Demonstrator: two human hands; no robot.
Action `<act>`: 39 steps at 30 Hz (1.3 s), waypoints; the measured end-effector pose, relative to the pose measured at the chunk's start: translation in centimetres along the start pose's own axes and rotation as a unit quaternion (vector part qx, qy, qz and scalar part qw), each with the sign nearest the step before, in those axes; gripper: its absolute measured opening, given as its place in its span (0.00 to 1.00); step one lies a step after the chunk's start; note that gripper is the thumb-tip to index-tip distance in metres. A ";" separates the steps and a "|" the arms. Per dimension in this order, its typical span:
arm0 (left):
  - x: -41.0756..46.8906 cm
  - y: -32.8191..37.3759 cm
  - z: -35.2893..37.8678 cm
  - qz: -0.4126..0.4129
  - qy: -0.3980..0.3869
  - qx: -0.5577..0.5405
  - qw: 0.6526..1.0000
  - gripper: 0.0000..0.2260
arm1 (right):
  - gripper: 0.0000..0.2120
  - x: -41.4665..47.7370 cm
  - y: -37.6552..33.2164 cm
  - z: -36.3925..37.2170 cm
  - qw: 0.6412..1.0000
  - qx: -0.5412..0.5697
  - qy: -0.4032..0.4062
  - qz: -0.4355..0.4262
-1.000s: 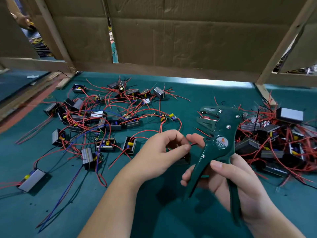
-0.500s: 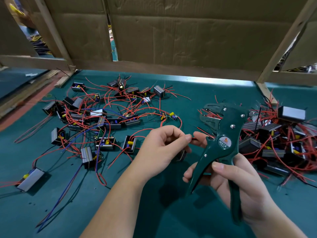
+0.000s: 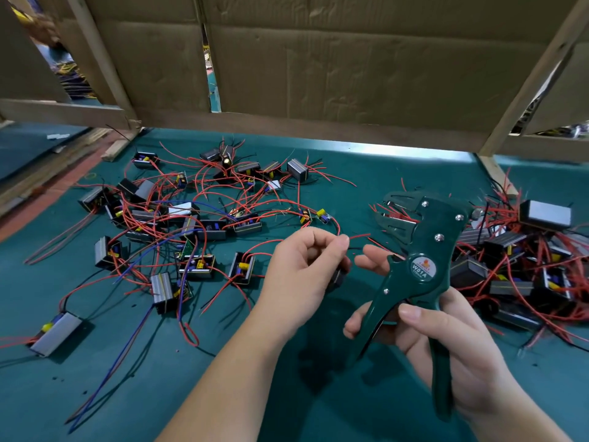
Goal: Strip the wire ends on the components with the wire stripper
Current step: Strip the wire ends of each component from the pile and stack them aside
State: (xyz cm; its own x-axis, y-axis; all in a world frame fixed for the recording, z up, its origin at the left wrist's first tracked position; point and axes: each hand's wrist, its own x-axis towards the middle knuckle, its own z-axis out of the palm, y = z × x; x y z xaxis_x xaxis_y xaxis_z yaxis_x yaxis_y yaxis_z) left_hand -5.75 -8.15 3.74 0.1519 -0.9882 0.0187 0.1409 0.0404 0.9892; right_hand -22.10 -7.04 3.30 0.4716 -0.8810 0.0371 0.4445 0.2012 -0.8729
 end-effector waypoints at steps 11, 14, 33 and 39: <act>0.2 1.2 -1.3 0.013 -0.008 -0.168 0.986 0.07 | 0.25 0.3 -1.3 -0.9 0.992 -0.027 0.029 0.121; 0.1 1.2 -1.1 0.009 0.000 -0.115 0.993 0.07 | 0.27 0.0 -1.4 -0.5 0.990 -0.009 -0.045 0.130; 0.1 1.0 -1.3 0.049 0.015 -0.059 0.997 0.04 | 0.23 -0.2 -1.5 0.4 0.984 -0.009 -0.060 0.167; 0.0 1.0 -1.6 0.063 0.001 -0.046 0.997 0.02 | 0.22 -0.3 -1.5 0.2 0.983 -0.008 -0.066 0.171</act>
State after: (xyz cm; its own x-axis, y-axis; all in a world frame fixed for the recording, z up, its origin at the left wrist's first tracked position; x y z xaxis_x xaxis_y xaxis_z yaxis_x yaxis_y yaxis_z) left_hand -4.00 -7.89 4.53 0.1757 -0.9741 0.1424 0.2101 0.1785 0.9613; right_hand -22.70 -7.00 4.69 0.6865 -0.7000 -0.1971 0.2321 0.4678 -0.8528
